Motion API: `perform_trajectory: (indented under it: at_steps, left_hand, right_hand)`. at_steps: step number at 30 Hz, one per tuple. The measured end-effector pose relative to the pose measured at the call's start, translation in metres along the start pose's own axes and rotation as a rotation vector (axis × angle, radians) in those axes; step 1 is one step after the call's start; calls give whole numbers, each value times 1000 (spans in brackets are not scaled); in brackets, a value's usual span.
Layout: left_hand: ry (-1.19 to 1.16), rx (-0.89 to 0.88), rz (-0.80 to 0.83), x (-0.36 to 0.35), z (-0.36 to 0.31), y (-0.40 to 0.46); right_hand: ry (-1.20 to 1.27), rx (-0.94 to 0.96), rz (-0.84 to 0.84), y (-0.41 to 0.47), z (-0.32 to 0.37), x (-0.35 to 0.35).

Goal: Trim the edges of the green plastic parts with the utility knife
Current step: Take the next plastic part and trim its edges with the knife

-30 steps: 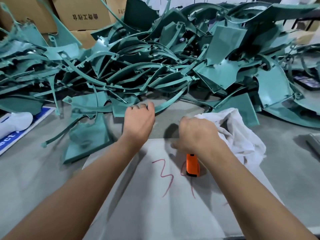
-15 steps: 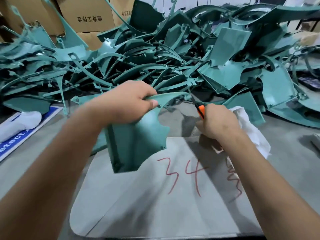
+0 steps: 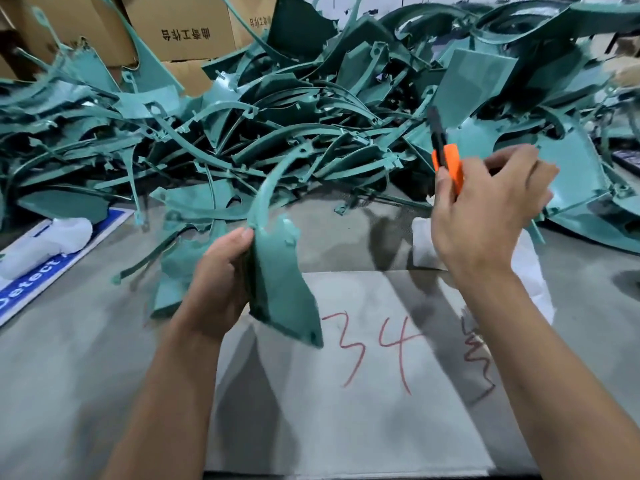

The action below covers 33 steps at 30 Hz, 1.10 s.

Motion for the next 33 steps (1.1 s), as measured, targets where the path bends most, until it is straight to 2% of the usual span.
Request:
perform_trajectory:
  at_steps: [2,4,6,7,9,11,14,22,28,33]
  left_hand:
    - [-93,-82,-110,9,-2,6]
    - [-117,-146,-281,22,1,10]
    - [32,-240,-450,34,0,11]
    - [133,-281,-484,35,-3,10]
    - [216,-295,-463,31,-2,13]
    - [185,-283,-362,25,2,15]
    - [172,-313,-215,14,1,15]
    - [139,-307,-193,10,-2,12]
    - [141,-309,-199,12,-2,12]
    - [72,-382,-252,19,-7,9]
  right_hand:
    - [161,76,-52,4,16,3]
    - [523,171,30,-1,43,-9]
    - [791,182,172,-18,67,-30]
    - [841,178,239,-29,75,-43]
    - [841,182,381,-54,81,-72]
    - [837,180,490,-75,79,-98]
    - [841,187,553,-85,74,-115]
    - [848,201,411,-78,74,-112]
    - [917,151,446,-80,74,-114]
    - [952,205,475,-79,78,-105]
Point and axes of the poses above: each hand's wrist, its own y-axis towards the middle knuckle, its own x-axis out of the back of the hand, z = x × y, the point moved 10 cm from there along y, towards the middle knuckle, and after that the axes turned 11 degrees about x, right-handed, at the moved point
